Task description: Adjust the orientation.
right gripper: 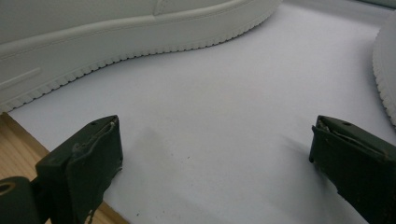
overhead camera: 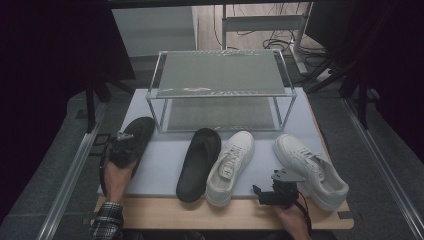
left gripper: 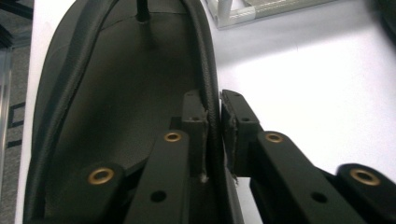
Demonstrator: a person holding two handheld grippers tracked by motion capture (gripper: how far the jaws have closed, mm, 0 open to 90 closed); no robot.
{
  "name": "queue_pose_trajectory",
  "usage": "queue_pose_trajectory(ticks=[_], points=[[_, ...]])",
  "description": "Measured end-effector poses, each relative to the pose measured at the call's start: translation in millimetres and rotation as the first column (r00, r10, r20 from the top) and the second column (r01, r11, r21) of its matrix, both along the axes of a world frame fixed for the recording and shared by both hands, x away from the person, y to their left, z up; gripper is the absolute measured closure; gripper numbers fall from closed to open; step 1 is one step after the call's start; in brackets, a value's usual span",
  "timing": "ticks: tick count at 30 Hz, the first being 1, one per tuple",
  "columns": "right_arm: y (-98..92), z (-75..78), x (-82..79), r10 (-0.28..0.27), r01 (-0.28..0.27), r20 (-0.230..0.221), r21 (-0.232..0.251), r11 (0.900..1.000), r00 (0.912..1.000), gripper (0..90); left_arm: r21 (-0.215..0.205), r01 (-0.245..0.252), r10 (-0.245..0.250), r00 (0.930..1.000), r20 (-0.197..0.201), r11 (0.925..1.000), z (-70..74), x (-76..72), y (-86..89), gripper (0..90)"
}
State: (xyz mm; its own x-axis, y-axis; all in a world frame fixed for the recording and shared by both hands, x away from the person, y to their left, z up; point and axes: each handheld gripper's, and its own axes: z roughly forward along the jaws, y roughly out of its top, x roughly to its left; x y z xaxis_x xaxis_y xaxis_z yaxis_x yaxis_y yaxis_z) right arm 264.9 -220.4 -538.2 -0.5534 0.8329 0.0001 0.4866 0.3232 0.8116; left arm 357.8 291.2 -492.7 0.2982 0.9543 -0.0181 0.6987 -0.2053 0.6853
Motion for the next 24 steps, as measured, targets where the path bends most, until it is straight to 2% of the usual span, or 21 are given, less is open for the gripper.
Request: queue_pose_trajectory(ticks=[5,11,24], points=[[0.0,0.0,0.0,0.0,0.0,0.0,0.0,1.0,1.0,2.5,-0.015,-0.002,0.002,1.0,0.003,0.9999,-0.1,-0.7,1.7,82.9],[-0.1,0.0,0.0,0.0,0.0,0.0,0.0,1.0,1.0,2.4,-0.022,0.006,-0.005,0.9995,0.03,0.9997,2.3,-6.9,7.6,83.5],[0.0,0.0,0.0,0.0,0.0,0.0,0.0,1.0,1.0,2.4,-0.014,0.055,-0.054,0.9966,0.062,0.9984,20.6,-35.1,19.6,83.4]])
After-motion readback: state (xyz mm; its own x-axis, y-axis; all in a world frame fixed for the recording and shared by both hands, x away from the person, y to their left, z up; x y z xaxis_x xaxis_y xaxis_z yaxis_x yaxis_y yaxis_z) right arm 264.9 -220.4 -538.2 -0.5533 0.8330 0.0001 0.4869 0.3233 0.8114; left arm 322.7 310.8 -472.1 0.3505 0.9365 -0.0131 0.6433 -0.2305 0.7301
